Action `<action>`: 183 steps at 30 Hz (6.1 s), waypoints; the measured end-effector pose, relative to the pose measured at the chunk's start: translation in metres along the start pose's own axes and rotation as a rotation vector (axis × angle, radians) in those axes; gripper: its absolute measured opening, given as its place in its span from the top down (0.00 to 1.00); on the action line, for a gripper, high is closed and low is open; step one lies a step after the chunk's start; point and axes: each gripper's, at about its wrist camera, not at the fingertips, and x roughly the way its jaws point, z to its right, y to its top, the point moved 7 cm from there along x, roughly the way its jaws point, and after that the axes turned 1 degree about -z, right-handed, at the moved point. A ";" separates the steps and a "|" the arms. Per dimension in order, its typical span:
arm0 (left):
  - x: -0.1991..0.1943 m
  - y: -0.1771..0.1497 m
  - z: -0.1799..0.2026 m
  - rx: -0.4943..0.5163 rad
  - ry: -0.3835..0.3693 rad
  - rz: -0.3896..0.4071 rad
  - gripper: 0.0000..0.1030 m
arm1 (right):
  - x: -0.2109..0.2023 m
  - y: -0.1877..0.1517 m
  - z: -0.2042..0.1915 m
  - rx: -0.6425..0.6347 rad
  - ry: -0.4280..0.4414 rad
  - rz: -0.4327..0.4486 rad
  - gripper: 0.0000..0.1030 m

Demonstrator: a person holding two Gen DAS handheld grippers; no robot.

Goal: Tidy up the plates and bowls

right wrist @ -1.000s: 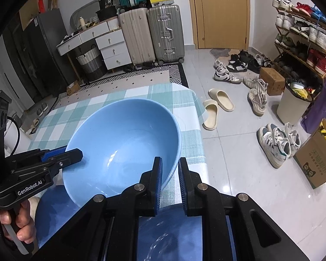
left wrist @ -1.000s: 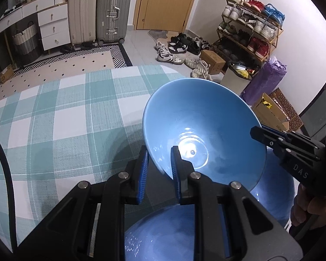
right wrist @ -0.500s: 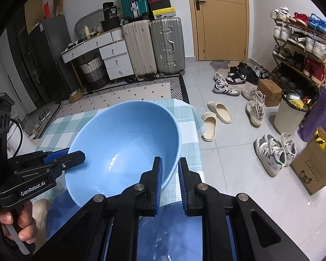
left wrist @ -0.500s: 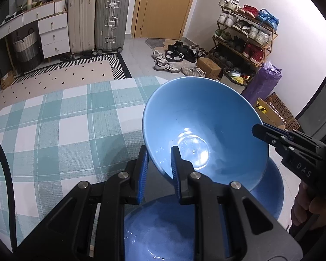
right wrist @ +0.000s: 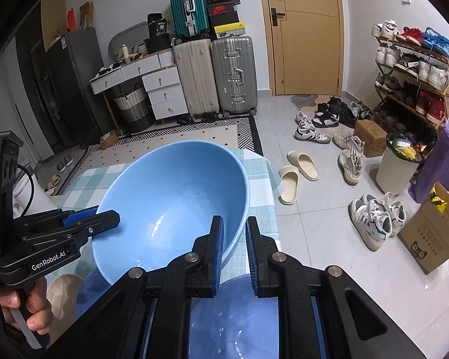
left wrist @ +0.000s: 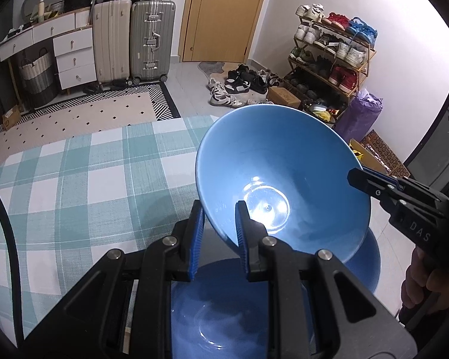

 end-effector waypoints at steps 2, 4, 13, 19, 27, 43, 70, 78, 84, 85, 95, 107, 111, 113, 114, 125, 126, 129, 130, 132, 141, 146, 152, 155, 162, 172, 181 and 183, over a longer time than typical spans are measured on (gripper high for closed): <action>-0.004 0.000 0.000 0.002 -0.001 0.003 0.83 | -0.004 0.000 0.000 0.001 0.003 0.006 0.85; -0.011 -0.002 0.002 0.006 -0.001 0.008 0.83 | -0.009 0.000 0.001 0.000 0.005 0.012 0.85; -0.037 -0.008 0.004 0.010 -0.001 0.031 0.83 | -0.029 -0.003 -0.003 -0.006 0.020 0.038 0.85; -0.059 -0.015 0.009 0.020 0.009 0.047 0.83 | -0.042 -0.008 -0.009 -0.009 0.032 0.053 0.85; -0.085 -0.029 0.016 0.026 0.021 0.057 0.83 | -0.059 -0.019 -0.017 -0.012 0.054 0.071 0.85; -0.115 -0.058 0.032 0.052 0.046 0.054 0.83 | -0.080 -0.040 -0.028 -0.008 0.085 0.091 0.85; -0.084 -0.103 -0.011 0.039 0.021 -0.011 0.83 | -0.070 -0.079 -0.058 0.000 0.106 0.052 0.85; -0.070 -0.116 -0.024 0.035 0.029 -0.032 0.83 | -0.054 -0.092 -0.063 0.014 0.122 0.031 0.85; -0.063 -0.122 -0.030 0.041 0.040 -0.046 0.83 | -0.046 -0.096 -0.061 0.014 0.134 0.028 0.85; -0.062 -0.123 -0.031 0.037 0.039 -0.049 0.83 | -0.045 -0.097 -0.061 0.017 0.137 0.026 0.85; -0.055 -0.132 -0.038 0.038 0.061 -0.064 0.83 | -0.032 -0.108 -0.064 0.021 0.155 -0.005 0.84; -0.047 -0.146 -0.037 0.068 0.098 -0.087 0.83 | -0.016 -0.126 -0.066 -0.006 0.128 -0.039 0.84; -0.045 -0.151 -0.038 0.069 0.103 -0.098 0.83 | -0.014 -0.131 -0.066 -0.012 0.120 -0.044 0.84; -0.043 -0.152 -0.038 0.077 0.110 -0.099 0.83 | -0.012 -0.133 -0.068 -0.023 0.108 -0.048 0.84; -0.044 -0.152 -0.037 0.079 0.113 -0.100 0.83 | -0.010 -0.134 -0.068 -0.026 0.103 -0.051 0.84; -0.040 -0.155 -0.042 0.069 0.114 -0.101 0.81 | -0.005 -0.139 -0.071 -0.065 0.068 -0.056 0.84; -0.040 -0.155 -0.042 0.070 0.113 -0.100 0.81 | -0.004 -0.139 -0.070 -0.063 0.066 -0.058 0.84; -0.039 -0.156 -0.043 0.067 0.109 -0.104 0.81 | -0.003 -0.140 -0.069 -0.063 0.060 -0.062 0.84; -0.040 -0.156 -0.043 0.067 0.108 -0.102 0.81 | -0.004 -0.141 -0.069 -0.061 0.059 -0.063 0.84; -0.039 -0.156 -0.044 0.058 0.095 -0.105 0.80 | -0.003 -0.141 -0.068 -0.060 0.057 -0.067 0.84; -0.040 -0.160 -0.042 0.042 0.056 -0.116 0.56 | -0.005 -0.142 -0.066 -0.041 0.035 -0.082 0.76; -0.048 -0.159 -0.040 0.040 0.067 -0.101 0.30 | -0.017 -0.139 -0.060 -0.010 0.027 -0.055 0.52; -0.065 -0.155 -0.032 0.035 0.033 -0.070 0.20 | -0.042 -0.134 -0.046 0.052 0.023 0.002 0.19; -0.070 -0.154 -0.028 0.029 0.023 -0.068 0.17 | -0.053 -0.133 -0.038 0.074 0.002 0.020 0.07; -0.074 -0.154 -0.015 0.004 -0.031 -0.080 0.01 | -0.081 -0.135 -0.021 0.100 -0.031 0.058 0.01; -0.082 -0.158 0.017 -0.022 -0.051 -0.081 0.01 | -0.104 -0.149 0.014 0.167 -0.063 0.079 0.01; -0.087 -0.168 0.069 0.013 -0.089 -0.081 0.01 | -0.117 -0.163 0.047 0.218 -0.085 0.091 0.01; -0.086 -0.172 0.083 0.031 -0.120 -0.095 0.01 | -0.120 -0.166 0.052 0.216 -0.097 0.091 0.01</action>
